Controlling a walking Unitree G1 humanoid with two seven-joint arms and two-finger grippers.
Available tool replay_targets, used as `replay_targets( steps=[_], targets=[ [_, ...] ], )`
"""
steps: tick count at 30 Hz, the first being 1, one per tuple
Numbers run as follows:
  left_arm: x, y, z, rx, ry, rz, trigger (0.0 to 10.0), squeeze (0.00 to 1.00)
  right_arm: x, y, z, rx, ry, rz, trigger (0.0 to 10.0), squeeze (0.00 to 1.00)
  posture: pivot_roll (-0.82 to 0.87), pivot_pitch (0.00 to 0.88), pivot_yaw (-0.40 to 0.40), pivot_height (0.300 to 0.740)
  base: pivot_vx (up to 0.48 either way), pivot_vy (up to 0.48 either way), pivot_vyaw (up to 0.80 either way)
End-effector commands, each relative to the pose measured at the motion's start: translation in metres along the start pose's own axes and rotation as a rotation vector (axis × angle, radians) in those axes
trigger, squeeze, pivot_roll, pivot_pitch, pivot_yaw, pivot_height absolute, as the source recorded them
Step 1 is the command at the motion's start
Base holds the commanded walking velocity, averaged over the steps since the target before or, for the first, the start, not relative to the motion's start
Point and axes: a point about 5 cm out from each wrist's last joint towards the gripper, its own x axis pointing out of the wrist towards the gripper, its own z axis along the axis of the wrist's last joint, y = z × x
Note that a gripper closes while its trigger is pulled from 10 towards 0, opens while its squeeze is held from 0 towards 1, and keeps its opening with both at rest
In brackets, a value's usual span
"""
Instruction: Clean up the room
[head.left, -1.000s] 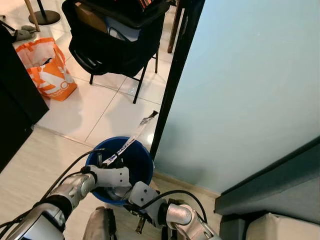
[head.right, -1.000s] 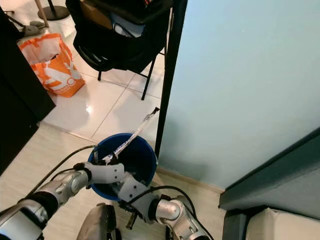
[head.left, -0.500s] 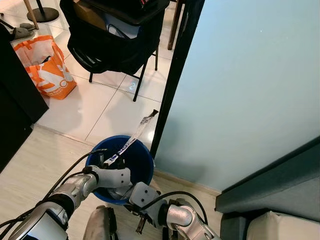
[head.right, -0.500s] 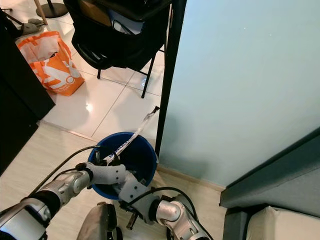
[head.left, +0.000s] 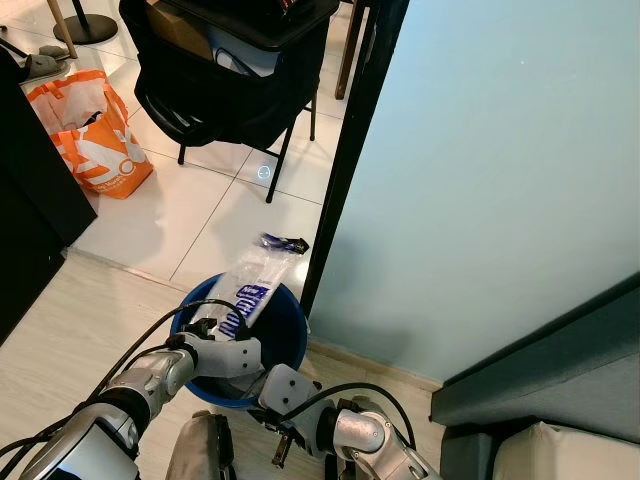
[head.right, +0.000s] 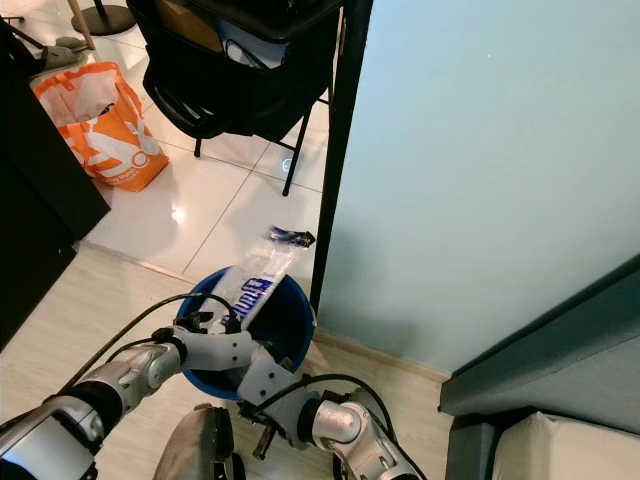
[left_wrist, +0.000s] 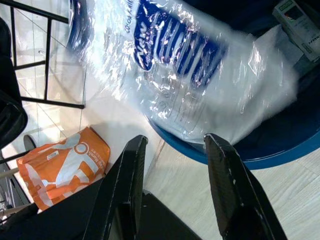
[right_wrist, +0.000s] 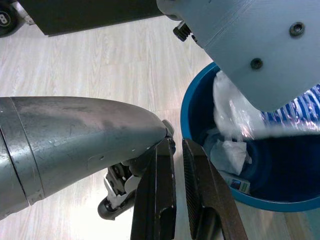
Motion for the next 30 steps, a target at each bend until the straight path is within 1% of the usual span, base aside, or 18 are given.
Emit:
replay_targets(
  steps=[1,7,9,12,13,15,16,18,19,20,21,23,24,25,26,27,29,30],
  targets=[
    [-0.001,-0.015,0.002,0.010,-0.008,-0.047,10.0,0.00,-0.002,0.005,-0.008,0.003,0.024,0.013,10.0,0.00,-0.04,0.337,-0.102,0.626,0.000,0.000,0.00],
    [-0.001,-0.016,0.002,-0.002,-0.010,-0.042,10.0,0.00,-0.002,0.004,-0.007,0.001,0.025,0.014,10.0,0.00,-0.04,0.337,-0.103,0.626,0.000,0.000,0.00],
    [-0.001,-0.016,0.002,-0.032,-0.010,-0.035,10.0,0.00,-0.002,0.004,-0.008,0.001,0.026,0.013,10.0,0.00,-0.04,0.338,-0.103,0.626,0.000,0.000,0.00],
    [-0.001,-0.016,0.003,-0.043,-0.011,-0.033,10.0,0.00,-0.002,0.004,-0.008,0.002,0.026,0.013,10.0,0.00,-0.04,0.336,-0.102,0.626,0.000,0.000,0.00],
    [-0.002,-0.017,0.003,-0.066,-0.011,-0.028,10.0,0.00,-0.002,0.004,-0.008,0.002,0.026,0.012,10.0,0.00,-0.04,0.336,-0.100,0.626,0.000,0.000,0.00],
    [-0.002,-0.017,0.003,-0.066,-0.011,-0.028,10.0,0.00,-0.002,0.004,-0.008,0.002,0.026,0.012,10.0,0.00,-0.04,0.336,-0.100,0.626,0.000,0.000,0.00],
    [-0.002,-0.017,0.002,-0.089,-0.010,-0.022,10.0,0.00,-0.002,0.004,-0.008,0.003,0.026,0.011,10.0,0.00,-0.04,0.336,-0.100,0.626,0.000,0.000,0.00],
    [-0.002,-0.017,0.002,-0.089,-0.010,-0.022,10.0,0.00,-0.002,0.004,-0.008,0.003,0.026,0.011,10.0,0.00,-0.04,0.336,-0.100,0.626,0.000,0.000,0.00],
    [-0.002,-0.007,-0.001,-0.326,0.022,0.063,10.0,0.00,-0.006,0.001,-0.012,0.017,0.027,-0.027,10.0,0.00,-0.03,0.302,-0.086,0.626,0.000,0.000,0.00],
    [-0.002,-0.007,-0.001,-0.326,0.022,0.063,10.0,0.00,-0.006,0.001,-0.012,0.017,0.027,-0.027,10.0,0.00,-0.03,0.302,-0.086,0.626,0.000,0.000,0.00],
    [-0.001,0.003,-0.005,-0.648,0.059,0.166,10.0,0.00,-0.011,-0.004,-0.016,0.053,0.031,-0.093,10.0,0.00,-0.02,0.279,-0.080,0.626,0.000,0.000,0.00],
    [-0.001,0.003,-0.005,-0.648,0.059,0.166,10.0,0.00,-0.011,-0.004,-0.016,0.053,0.031,-0.093,10.0,0.00,-0.02,0.279,-0.080,0.626,0.000,0.000,0.00],
    [-0.002,0.007,-0.010,-0.875,0.077,0.229,10.0,0.00,-0.014,-0.007,-0.020,0.080,0.034,-0.141,10.0,0.00,-0.02,0.279,-0.080,0.626,0.000,0.000,0.00],
    [-0.002,0.007,-0.010,-0.875,0.077,0.229,10.0,0.00,-0.014,-0.007,-0.020,0.080,0.034,-0.141,10.0,0.00,-0.02,0.279,-0.080,0.626,0.000,0.000,0.00],
    [-0.007,0.004,-0.013,-1.123,0.082,0.325,10.0,0.00,-0.022,-0.017,-0.027,0.181,0.037,-0.262,10.0,0.00,0.00,0.224,-0.075,0.626,0.000,0.000,0.00],
    [-0.012,-0.005,-0.013,-1.302,0.082,0.391,10.0,0.00,-0.031,-0.026,-0.036,0.282,0.046,-0.376,10.0,0.00,0.01,0.198,-0.072,0.626,0.000,0.000,0.00],
    [-0.012,-0.005,-0.013,-1.302,0.082,0.391,10.0,0.00,-0.031,-0.026,-0.036,0.282,0.046,-0.376,10.0,0.00,0.01,0.198,-0.072,0.626,0.000,0.000,0.00],
    [-0.016,-0.017,-0.013,-1.421,0.120,0.431,10.0,0.00,-0.039,-0.033,-0.043,0.357,0.055,-0.466,10.0,0.00,0.01,0.178,-0.067,0.626,0.000,0.000,0.00]
  ],
)
